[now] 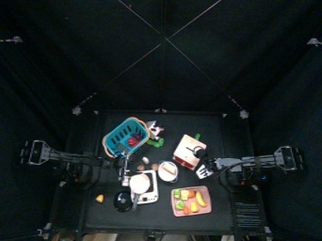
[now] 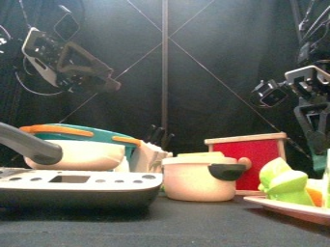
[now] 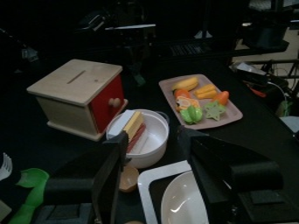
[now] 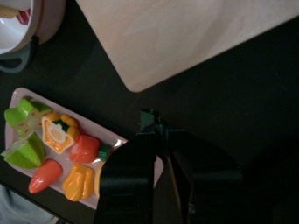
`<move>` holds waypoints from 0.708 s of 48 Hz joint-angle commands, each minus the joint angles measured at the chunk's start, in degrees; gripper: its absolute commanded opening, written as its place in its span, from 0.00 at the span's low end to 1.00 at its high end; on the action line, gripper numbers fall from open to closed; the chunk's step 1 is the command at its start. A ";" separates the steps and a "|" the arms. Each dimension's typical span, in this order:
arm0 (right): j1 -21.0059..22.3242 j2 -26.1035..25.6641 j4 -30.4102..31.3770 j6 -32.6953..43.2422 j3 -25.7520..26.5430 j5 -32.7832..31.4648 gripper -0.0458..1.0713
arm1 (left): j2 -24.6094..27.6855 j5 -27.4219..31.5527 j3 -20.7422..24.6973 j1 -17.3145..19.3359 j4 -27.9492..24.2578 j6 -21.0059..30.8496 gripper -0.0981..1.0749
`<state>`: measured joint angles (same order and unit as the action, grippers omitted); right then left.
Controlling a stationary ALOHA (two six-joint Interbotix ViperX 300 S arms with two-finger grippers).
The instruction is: Place seaweed to right of drawer
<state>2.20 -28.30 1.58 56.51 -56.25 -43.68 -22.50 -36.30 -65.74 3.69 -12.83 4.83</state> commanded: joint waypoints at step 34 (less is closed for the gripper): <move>-0.26 3.16 0.09 0.09 0.70 0.26 0.85 | 0.00 0.00 0.53 0.35 0.09 -0.18 0.82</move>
<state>2.11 -24.70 1.76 56.51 -56.43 -43.59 -22.50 -36.12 -65.83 3.78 -12.83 4.75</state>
